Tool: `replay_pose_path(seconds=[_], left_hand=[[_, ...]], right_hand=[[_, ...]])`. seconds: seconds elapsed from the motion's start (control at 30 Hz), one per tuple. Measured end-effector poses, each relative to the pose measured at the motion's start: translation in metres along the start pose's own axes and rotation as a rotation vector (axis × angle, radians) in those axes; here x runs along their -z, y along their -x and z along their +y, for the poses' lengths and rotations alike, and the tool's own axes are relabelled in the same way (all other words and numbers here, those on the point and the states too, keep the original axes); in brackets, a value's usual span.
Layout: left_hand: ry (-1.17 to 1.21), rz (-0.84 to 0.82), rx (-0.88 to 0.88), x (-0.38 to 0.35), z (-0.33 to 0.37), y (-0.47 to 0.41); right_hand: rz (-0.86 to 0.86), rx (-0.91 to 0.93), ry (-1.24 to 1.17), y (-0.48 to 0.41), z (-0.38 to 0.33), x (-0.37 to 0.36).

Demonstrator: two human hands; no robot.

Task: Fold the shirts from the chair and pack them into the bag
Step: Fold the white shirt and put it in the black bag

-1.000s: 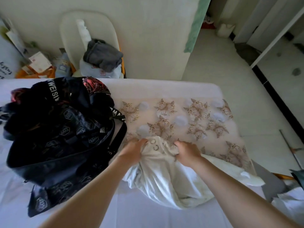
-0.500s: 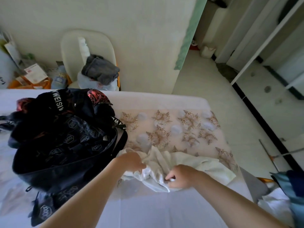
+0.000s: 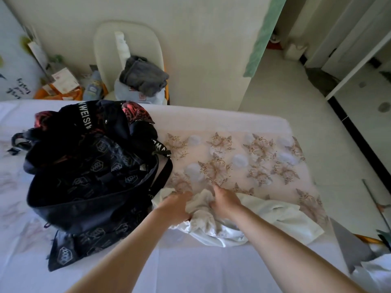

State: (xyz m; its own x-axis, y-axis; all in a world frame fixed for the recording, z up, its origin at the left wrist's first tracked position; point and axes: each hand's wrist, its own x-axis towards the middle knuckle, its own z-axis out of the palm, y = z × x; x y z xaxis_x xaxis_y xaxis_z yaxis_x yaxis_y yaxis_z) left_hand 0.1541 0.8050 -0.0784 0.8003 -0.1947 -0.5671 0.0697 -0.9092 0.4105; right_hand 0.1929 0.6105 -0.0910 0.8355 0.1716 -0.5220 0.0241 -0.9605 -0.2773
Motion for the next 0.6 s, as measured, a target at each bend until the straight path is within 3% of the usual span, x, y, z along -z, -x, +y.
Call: replay_pose_path(seconds=[0.13, 0.23, 0.33, 0.4, 0.53, 0.6], left_hand=[[0.052, 0.066, -0.041, 0.016, 0.016, -0.004], [0.213, 0.086, -0.103, 0.032, 0.044, -0.017], [0.323, 0.155, -0.140, 0.049, 0.080, -0.034], [0.358, 0.209, -0.128, 0.066, 0.102, -0.044], [0.253, 0.332, -0.188, 0.102, 0.124, -0.063], [0.244, 0.362, -0.228, 0.122, 0.128, -0.073]], right_hand=[[0.188, 0.119, 0.081, -0.005, 0.002, 0.015], [0.293, 0.256, -0.119, 0.003, 0.012, 0.047], [0.210, 0.234, -0.415, 0.012, 0.023, 0.085], [0.153, 0.191, -0.483, 0.014, 0.033, 0.110], [-0.135, 0.020, -0.200, 0.007, 0.073, 0.140], [-0.107, 0.002, -0.255, 0.001, 0.093, 0.150]])
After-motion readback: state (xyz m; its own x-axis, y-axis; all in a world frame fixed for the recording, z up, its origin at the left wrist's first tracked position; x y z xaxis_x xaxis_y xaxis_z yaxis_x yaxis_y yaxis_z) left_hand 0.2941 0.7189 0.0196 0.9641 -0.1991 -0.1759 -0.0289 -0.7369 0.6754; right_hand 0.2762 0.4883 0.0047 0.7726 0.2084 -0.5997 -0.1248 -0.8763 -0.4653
